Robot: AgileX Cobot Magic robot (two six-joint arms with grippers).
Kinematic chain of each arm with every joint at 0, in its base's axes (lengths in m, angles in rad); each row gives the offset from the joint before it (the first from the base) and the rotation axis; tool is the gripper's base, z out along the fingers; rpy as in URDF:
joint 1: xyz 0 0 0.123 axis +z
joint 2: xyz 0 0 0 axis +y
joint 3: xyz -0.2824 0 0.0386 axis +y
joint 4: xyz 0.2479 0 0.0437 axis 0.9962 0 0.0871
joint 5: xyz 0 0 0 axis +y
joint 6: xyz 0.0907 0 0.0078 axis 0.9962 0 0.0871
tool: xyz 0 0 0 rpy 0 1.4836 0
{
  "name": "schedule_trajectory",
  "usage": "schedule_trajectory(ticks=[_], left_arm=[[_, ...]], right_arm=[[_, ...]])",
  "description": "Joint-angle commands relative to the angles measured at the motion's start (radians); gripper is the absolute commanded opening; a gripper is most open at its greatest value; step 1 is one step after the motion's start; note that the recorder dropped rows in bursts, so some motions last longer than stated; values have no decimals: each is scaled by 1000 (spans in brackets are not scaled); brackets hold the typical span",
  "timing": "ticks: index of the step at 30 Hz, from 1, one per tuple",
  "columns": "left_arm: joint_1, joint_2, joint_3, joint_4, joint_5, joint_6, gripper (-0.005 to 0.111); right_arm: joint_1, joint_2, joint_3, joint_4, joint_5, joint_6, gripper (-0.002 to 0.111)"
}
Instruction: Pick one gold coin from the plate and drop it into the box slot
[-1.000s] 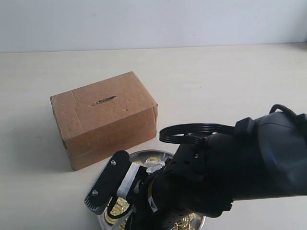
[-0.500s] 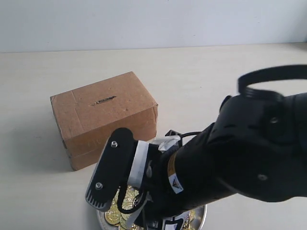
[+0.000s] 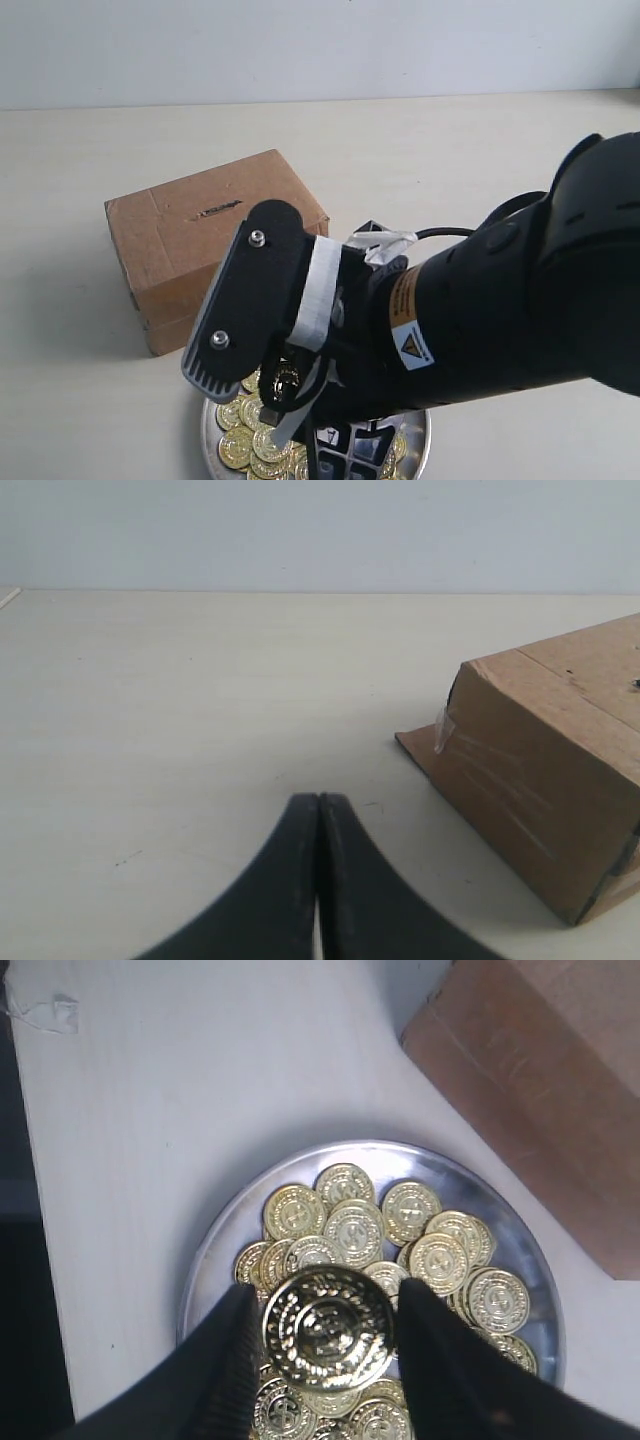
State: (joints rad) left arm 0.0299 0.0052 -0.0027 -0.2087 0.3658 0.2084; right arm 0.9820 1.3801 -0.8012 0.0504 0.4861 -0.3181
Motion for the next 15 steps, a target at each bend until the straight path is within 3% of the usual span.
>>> schedule_trajectory(ticks=[1,8,10,12,15], left_arm=[[-5,-5,3,-7,-9,-3,0],[-5,-5,3,-7,-9,-3,0],[-5,-5,3,15,-72,-19,0],[-5,-5,3,-305,-138,-200,0],[-5,-5,3,-499,-158,-246,0]], right_arm=[[-4,-6,-3,-7,-21,-5,24],[-4,-6,-3,-4,-13,-3,24],[-4,-6,-3,-1,-13,-3,24],[-4,-6,-3,0,-13,5,24],[-4,-6,-3,0,-13,5,24]])
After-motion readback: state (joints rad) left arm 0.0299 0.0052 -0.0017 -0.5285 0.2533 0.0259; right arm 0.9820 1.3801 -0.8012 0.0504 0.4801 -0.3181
